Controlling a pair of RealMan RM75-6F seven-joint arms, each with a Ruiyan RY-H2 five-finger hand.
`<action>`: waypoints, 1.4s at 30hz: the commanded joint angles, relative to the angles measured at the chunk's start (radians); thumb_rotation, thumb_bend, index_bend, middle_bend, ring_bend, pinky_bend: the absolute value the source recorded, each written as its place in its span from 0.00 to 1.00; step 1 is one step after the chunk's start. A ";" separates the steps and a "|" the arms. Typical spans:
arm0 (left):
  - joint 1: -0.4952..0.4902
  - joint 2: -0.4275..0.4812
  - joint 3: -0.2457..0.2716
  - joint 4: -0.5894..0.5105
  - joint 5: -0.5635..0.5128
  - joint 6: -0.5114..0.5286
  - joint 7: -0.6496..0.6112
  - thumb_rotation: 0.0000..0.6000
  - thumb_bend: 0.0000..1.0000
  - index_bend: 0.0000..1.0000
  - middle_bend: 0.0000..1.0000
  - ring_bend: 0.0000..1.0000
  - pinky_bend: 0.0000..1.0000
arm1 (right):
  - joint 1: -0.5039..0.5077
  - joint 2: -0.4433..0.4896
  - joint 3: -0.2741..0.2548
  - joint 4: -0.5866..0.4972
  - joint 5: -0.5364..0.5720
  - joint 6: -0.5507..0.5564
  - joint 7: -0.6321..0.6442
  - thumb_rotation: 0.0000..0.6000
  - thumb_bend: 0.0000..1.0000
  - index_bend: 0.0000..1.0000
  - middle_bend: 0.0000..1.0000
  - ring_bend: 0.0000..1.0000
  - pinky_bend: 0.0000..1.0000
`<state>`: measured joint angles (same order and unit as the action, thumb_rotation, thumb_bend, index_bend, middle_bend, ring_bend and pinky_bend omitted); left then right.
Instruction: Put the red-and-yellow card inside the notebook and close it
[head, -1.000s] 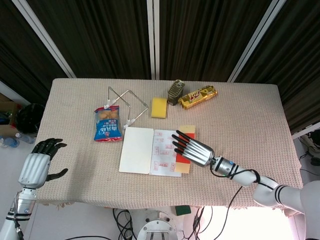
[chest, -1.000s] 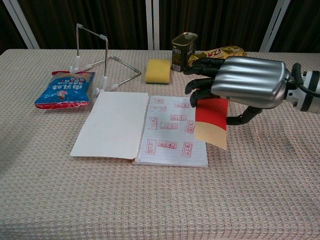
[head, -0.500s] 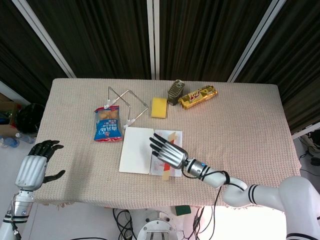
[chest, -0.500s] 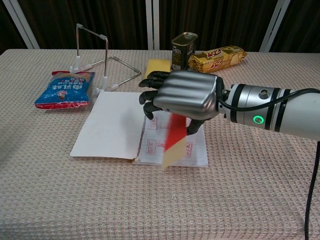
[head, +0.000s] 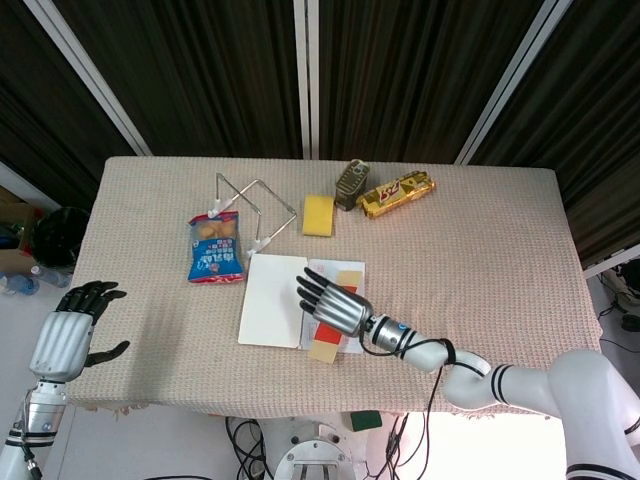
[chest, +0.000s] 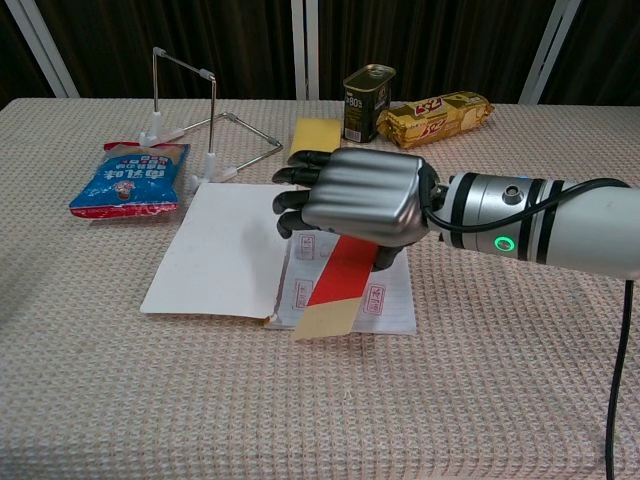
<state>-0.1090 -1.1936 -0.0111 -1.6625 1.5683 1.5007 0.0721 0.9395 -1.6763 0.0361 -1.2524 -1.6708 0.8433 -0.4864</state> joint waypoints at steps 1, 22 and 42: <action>0.000 -0.001 0.000 0.000 -0.001 -0.001 -0.001 1.00 0.04 0.28 0.21 0.16 0.21 | 0.004 -0.007 -0.005 0.029 -0.020 0.026 0.012 1.00 0.25 0.15 0.07 0.00 0.00; 0.000 0.000 -0.002 0.004 -0.014 -0.013 -0.006 1.00 0.04 0.28 0.21 0.16 0.21 | 0.110 -0.169 0.009 0.300 -0.092 0.077 0.122 1.00 0.24 0.08 0.05 0.00 0.00; -0.001 0.002 -0.003 0.002 -0.014 -0.016 -0.004 1.00 0.04 0.28 0.21 0.16 0.21 | 0.106 -0.043 -0.040 0.205 -0.089 0.074 0.124 1.00 0.22 0.07 0.05 0.00 0.00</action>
<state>-0.1095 -1.1922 -0.0141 -1.6600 1.5540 1.4851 0.0679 1.0515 -1.7466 0.0021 -1.0172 -1.7669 0.9263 -0.3471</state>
